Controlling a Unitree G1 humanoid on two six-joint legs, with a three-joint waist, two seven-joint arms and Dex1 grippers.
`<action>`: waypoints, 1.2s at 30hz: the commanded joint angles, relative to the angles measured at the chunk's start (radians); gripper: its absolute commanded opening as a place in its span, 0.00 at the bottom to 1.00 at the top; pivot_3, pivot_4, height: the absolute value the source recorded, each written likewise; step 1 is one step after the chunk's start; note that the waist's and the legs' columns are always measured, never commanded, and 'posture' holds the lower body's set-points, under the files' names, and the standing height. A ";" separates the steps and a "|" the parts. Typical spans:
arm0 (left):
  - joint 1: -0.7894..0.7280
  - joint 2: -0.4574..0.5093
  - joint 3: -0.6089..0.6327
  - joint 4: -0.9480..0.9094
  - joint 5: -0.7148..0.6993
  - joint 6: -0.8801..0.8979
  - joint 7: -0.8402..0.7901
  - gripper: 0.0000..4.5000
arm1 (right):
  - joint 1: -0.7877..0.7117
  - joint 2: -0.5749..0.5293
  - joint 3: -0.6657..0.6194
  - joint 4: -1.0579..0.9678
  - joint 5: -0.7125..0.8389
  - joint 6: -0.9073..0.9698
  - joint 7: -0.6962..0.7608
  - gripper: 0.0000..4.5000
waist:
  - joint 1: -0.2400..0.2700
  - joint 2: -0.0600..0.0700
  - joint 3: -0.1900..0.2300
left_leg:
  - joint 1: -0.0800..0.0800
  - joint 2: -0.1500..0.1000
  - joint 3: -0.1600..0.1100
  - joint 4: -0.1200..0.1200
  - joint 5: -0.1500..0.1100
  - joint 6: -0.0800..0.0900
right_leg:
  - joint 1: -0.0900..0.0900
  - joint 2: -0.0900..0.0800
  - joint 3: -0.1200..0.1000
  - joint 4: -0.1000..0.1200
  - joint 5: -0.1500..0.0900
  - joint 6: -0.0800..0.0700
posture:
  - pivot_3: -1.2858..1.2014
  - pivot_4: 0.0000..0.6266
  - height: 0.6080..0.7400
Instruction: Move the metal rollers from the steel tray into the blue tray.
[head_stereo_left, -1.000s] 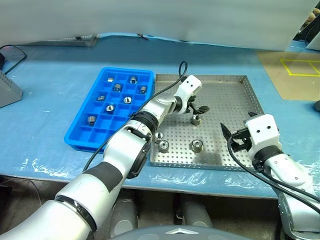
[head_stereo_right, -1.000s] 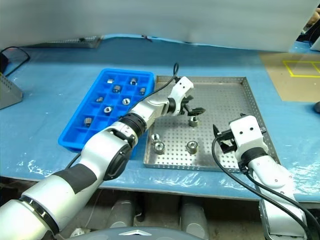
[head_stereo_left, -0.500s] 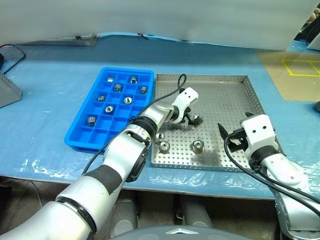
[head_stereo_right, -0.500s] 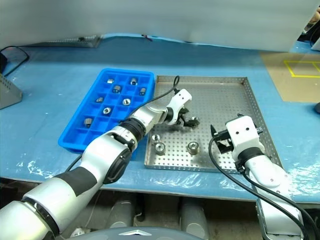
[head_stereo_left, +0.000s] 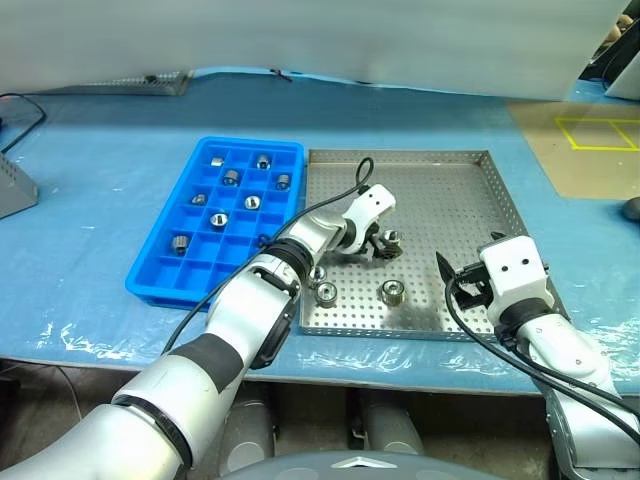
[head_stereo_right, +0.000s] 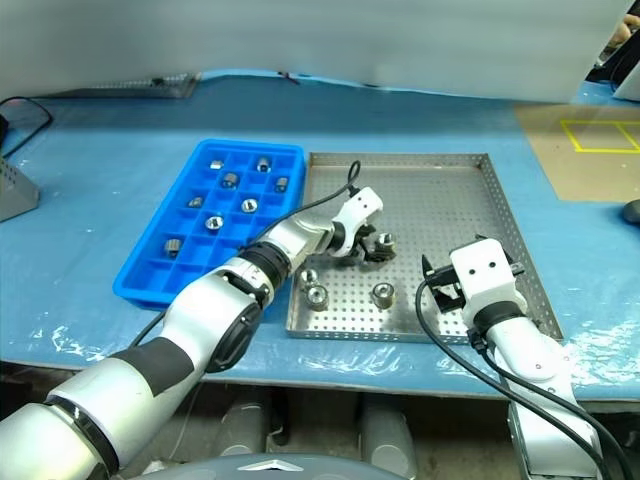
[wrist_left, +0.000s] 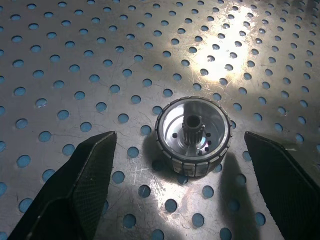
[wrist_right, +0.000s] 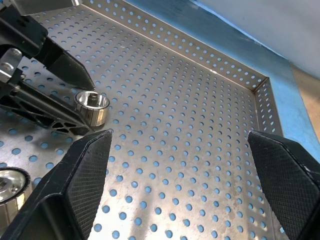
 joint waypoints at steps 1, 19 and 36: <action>0.033 -0.132 -0.006 0.002 0.008 -0.009 -0.001 0.96 | 0.009 0.013 0.000 -0.077 0.018 0.007 0.007 1.00 | -0.001 0.000 0.000 | 0.000 0.000 0.000 0.000 0.000 0.000 | 0.000 0.000 0.000 0.000 0.000 0.000 | 0.32 0.24 1.00; 0.041 -0.132 -0.011 -0.003 0.003 -0.034 -0.042 0.77 | 0.016 0.002 0.013 -0.094 0.030 0.035 0.020 1.00 | -0.002 0.000 0.000 | 0.000 0.000 0.000 -0.001 -0.001 0.001 | 0.000 0.000 0.000 -0.003 0.000 0.001 | 0.32 0.24 1.00; 0.042 -0.106 0.001 -0.011 -0.006 -0.059 -0.066 0.43 | 0.003 -0.001 0.028 -0.056 0.001 0.011 0.013 1.00 | -0.002 0.000 0.000 | -0.001 0.000 0.000 -0.001 -0.001 0.001 | 0.000 0.000 0.000 -0.003 0.000 0.001 | 0.33 0.24 1.00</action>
